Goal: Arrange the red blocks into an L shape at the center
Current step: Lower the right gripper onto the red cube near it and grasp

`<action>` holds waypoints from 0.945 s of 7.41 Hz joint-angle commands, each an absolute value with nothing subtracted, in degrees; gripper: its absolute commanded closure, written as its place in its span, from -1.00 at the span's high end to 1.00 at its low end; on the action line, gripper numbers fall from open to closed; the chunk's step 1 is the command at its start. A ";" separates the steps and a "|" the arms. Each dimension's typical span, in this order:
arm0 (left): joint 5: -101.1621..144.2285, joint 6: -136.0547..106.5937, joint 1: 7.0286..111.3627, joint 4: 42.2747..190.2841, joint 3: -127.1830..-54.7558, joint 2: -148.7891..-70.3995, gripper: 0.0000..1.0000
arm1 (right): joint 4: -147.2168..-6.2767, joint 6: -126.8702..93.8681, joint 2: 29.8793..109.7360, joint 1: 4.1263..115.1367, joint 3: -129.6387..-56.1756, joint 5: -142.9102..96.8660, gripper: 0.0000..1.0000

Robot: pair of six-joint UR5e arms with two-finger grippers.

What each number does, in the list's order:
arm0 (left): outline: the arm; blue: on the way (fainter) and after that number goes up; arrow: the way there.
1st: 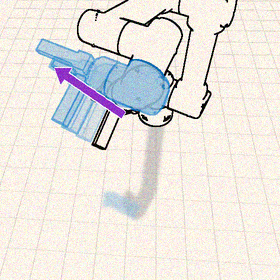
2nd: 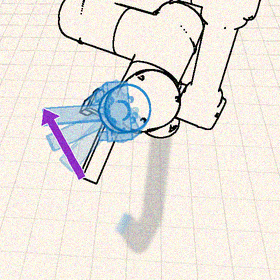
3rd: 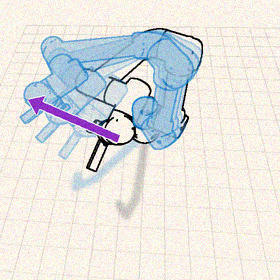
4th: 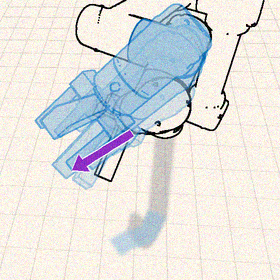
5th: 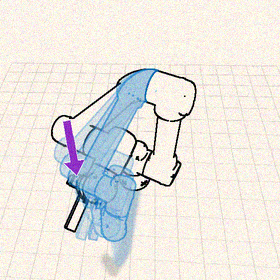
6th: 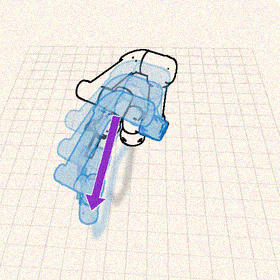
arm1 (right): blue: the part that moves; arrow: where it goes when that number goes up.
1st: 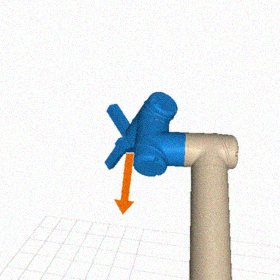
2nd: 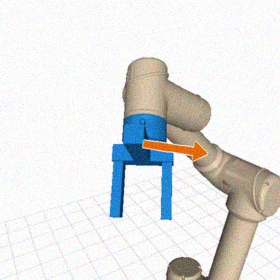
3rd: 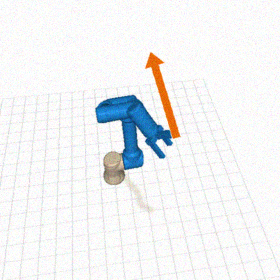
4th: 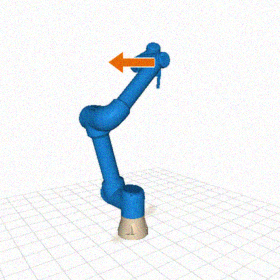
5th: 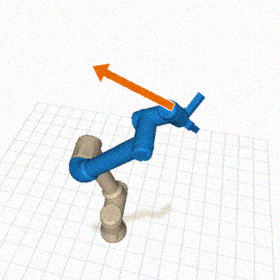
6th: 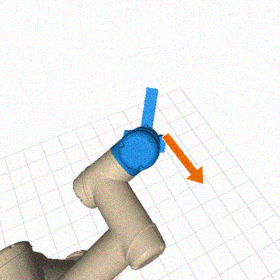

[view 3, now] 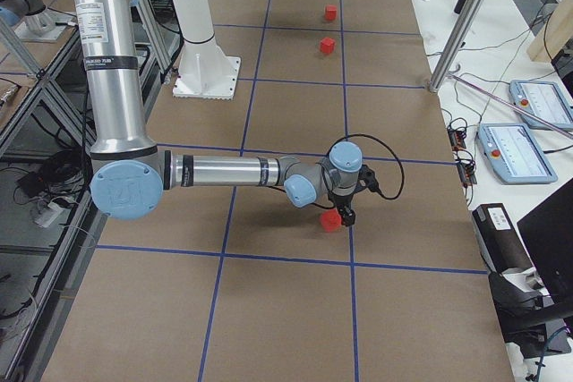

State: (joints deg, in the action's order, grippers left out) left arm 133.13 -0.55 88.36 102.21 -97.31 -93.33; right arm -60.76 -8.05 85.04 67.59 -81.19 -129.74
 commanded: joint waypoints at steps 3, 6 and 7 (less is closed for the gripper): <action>133.15 -0.53 88.33 102.22 -97.56 -93.34 1.00 | -60.82 -8.61 84.90 66.53 -79.89 -129.55 -0.43; 133.15 -0.61 88.33 102.57 -97.73 -93.08 1.00 | -61.52 -9.49 83.24 66.62 -81.82 -129.81 -1.00; 133.15 -0.53 88.33 102.57 -97.82 -92.99 1.00 | -62.39 -16.19 81.58 66.53 -83.91 -129.90 -1.00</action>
State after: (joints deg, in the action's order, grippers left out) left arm 133.15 -0.56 88.33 102.46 -97.74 -93.13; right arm -61.58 -10.79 83.24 66.59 -81.85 -129.78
